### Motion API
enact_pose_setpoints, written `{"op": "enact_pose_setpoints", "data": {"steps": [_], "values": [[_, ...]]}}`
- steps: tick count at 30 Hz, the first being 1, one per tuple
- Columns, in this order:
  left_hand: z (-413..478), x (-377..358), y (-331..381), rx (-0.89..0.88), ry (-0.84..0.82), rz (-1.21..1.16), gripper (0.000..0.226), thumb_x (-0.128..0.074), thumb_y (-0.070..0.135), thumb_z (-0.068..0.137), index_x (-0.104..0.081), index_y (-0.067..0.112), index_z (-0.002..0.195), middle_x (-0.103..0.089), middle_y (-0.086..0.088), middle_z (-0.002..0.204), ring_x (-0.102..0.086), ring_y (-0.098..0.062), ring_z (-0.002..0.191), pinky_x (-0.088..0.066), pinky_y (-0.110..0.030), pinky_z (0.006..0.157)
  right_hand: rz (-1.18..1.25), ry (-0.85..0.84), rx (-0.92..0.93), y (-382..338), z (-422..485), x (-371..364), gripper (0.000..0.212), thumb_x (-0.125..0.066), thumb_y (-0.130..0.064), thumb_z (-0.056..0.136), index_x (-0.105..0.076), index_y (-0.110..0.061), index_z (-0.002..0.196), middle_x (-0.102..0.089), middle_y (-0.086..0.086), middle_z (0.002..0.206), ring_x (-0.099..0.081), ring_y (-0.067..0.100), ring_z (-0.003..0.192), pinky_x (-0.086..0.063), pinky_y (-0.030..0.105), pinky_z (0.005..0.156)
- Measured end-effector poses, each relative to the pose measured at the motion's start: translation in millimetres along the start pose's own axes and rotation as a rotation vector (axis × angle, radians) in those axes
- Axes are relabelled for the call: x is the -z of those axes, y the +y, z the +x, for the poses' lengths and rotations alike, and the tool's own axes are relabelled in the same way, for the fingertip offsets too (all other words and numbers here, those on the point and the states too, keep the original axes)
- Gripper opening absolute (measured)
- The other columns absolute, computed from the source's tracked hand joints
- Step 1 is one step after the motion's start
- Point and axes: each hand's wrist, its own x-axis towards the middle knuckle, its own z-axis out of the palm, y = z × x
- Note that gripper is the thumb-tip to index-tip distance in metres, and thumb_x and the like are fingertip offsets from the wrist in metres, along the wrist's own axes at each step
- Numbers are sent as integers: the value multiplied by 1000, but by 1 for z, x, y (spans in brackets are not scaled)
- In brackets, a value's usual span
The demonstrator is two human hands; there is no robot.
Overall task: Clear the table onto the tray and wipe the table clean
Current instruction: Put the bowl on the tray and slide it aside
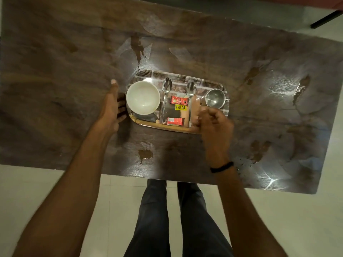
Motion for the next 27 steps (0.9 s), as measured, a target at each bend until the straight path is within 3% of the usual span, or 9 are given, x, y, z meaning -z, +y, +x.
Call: {"op": "enact_pose_setpoints", "data": {"steps": [2,6,11,15,19,22,27], "values": [[0,2,7,10,-24,26,76,-31,79,88,-59,20,127,-62,-3,128,-56,-22,116,-45,-43,104,109,83,-16,-3,18,34,9,-64,-19,97,-70,-12,95,-76,5,82,-71,22,68,-61,35,60],[1,1,17,11,-41,54,60,-36,78,87,-64,29,105,-66,-1,114,-59,-24,112,-49,-45,97,142,291,-176,20,81,81,8,-59,-13,99,-64,-11,94,-67,1,72,-61,10,55,-54,25,50],[0,-8,26,34,-69,108,66,-31,84,83,-65,34,110,-65,1,117,-58,-25,112,-47,-43,86,81,-2,-513,70,137,87,7,-59,-28,99,-62,-24,94,-58,-3,76,-51,6,55,-50,23,50],[-2,-18,28,38,-48,130,73,-30,87,80,-64,32,113,-65,-1,119,-59,-25,109,-48,-42,82,84,-93,-441,72,146,71,8,-63,-19,96,-65,-22,89,-66,2,80,-60,13,64,-50,29,57],[-4,-21,29,28,-30,129,75,-30,88,80,-63,30,116,-65,0,117,-59,-25,108,-48,-44,83,52,-35,-374,79,152,62,16,-68,-11,92,-69,-21,80,-72,3,81,-67,19,75,-56,33,65],[-4,-22,27,27,-36,126,83,-30,89,79,-58,28,127,-62,0,126,-56,-28,114,-46,-50,91,63,-14,-377,83,147,64,17,-67,-9,93,-71,-20,81,-73,5,83,-67,19,75,-58,34,64],[-18,-34,24,8,-63,130,82,-30,87,80,-59,24,125,-65,-1,113,-59,-27,107,-48,-50,87,102,41,-386,91,126,87,16,-65,-7,95,-72,-18,85,-74,7,87,-67,16,72,-55,26,55]]}}
